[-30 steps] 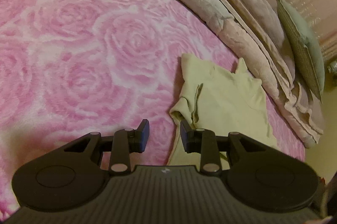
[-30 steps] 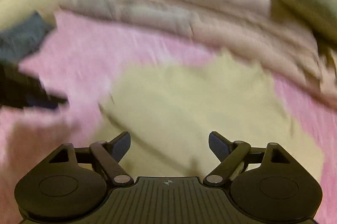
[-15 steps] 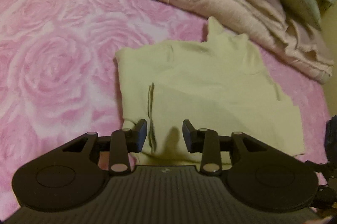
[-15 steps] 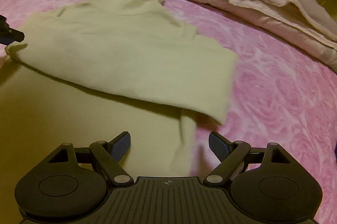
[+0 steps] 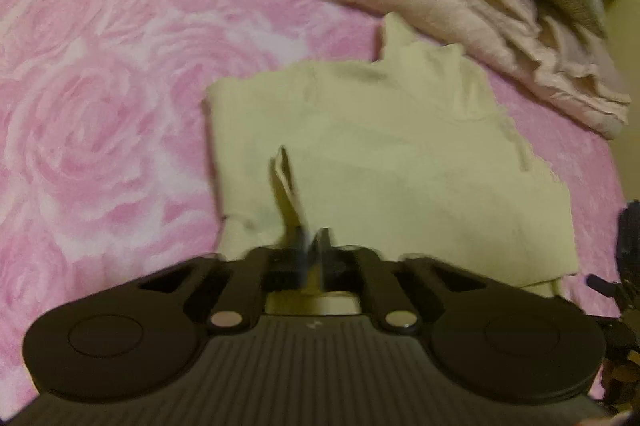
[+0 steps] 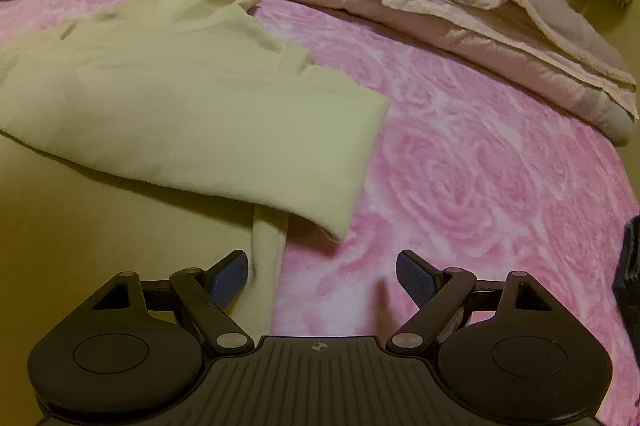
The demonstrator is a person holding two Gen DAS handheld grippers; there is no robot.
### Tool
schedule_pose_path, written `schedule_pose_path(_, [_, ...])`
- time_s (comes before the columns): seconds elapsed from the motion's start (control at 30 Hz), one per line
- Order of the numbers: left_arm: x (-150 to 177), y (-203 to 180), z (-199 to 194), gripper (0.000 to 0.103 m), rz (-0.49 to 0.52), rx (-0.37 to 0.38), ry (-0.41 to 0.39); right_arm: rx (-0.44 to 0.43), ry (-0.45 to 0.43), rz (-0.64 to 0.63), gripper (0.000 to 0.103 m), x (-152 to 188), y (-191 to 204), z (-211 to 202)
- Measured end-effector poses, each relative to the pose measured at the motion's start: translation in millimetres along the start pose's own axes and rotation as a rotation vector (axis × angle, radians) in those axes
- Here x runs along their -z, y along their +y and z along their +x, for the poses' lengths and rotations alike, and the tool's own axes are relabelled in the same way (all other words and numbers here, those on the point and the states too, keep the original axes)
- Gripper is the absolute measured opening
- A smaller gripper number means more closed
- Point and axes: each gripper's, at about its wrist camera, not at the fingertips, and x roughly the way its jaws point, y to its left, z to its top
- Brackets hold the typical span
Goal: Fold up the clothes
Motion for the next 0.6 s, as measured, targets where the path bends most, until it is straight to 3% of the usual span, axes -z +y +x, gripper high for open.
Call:
schedule_pose_path(0.2, [-18,-18,-51,0.000,0.081,0.088,-0.273,0.028,-0.070,-0.037,0.084,-8,0,2])
schedule_pose_path(0.3, [-26,-20,-68,0.000,0.095,0.102,-0.354,0.036,-0.101,-0.069,0.084,-15,6,12])
schedule_pose_path(0.4, [-33,-16,-79,0.000,0.108,0.072,-0.424,0.116,-0.143,-0.096,0.084,-20,6,23])
schedule_pose_path(0.47, [-32,-7,-76,0.000,0.089,0.043,-0.415,0.142,-0.171,-0.059,0.085,-22,-4,25])
schedule_pose_path(0.6, [-11,11,-52,0.000,0.064,-0.019,-0.312,0.064,-0.172,0.064,0.084,-21,-21,21])
